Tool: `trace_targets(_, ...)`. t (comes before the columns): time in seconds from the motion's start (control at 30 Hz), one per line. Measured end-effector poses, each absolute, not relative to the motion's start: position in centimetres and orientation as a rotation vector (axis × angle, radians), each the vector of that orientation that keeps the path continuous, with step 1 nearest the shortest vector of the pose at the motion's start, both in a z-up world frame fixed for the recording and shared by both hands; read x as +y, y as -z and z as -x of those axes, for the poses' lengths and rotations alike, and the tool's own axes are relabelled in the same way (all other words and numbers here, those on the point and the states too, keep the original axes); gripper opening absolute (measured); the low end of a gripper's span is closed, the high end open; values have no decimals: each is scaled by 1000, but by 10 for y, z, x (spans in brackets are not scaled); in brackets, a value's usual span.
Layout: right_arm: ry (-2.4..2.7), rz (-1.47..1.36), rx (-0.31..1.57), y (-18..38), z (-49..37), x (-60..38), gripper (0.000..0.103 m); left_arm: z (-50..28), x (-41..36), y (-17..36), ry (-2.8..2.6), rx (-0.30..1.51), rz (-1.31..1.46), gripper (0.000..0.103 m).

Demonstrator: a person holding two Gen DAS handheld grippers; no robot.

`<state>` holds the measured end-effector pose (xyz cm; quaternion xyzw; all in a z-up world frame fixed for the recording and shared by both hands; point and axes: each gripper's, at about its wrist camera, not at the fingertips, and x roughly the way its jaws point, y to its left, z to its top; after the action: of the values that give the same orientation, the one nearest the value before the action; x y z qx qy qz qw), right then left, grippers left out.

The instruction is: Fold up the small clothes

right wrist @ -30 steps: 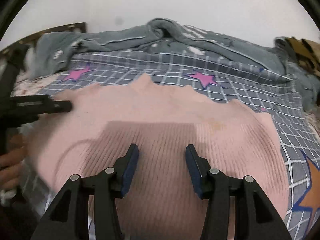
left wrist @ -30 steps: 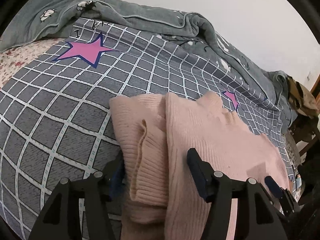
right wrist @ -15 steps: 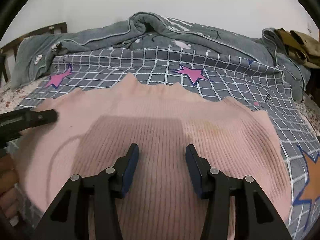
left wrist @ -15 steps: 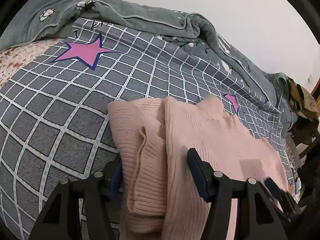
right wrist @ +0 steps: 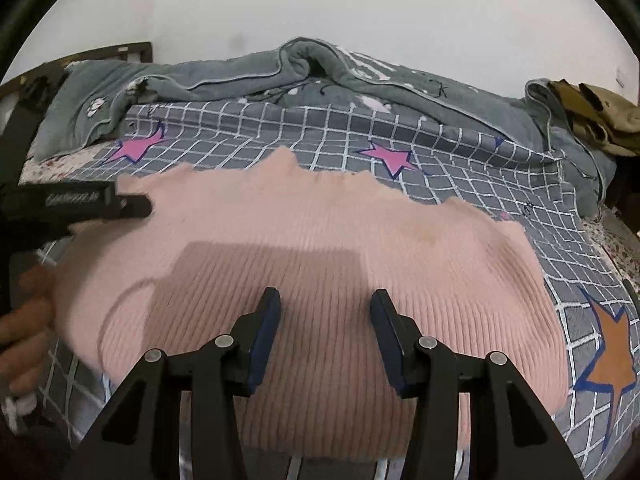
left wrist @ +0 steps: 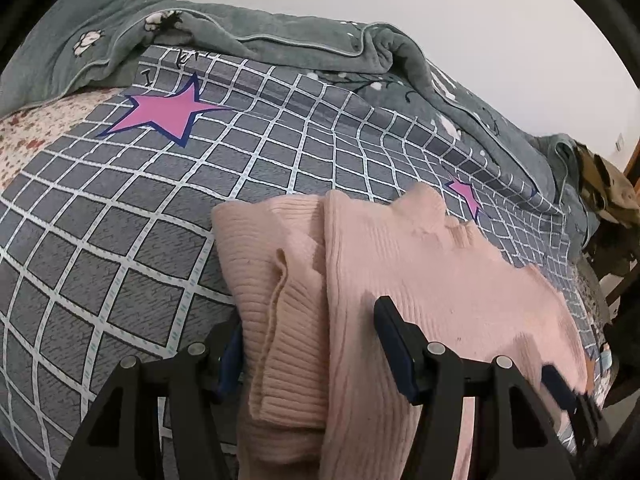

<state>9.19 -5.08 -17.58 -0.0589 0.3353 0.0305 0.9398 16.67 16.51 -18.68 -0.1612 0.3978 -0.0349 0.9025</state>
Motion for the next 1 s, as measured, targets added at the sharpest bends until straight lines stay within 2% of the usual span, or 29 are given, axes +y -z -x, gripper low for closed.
trace_targets(0.2, -23, 113, 687, 185, -111, -47, 47, -164, 168, 188, 112, 837, 351, 58)
trace_targets(0.43, -60, 51, 653, 170, -86, -56, 47, -158, 167, 191, 135, 834, 358, 58)
trace_targets(0.63, -51, 166, 629, 189, -84, -38, 50, -157, 163, 191, 115, 825, 336, 58)
trace_targets(1.0, -100, 175, 664, 188, -91, -43, 52, -138, 159, 195, 128, 821, 334, 58)
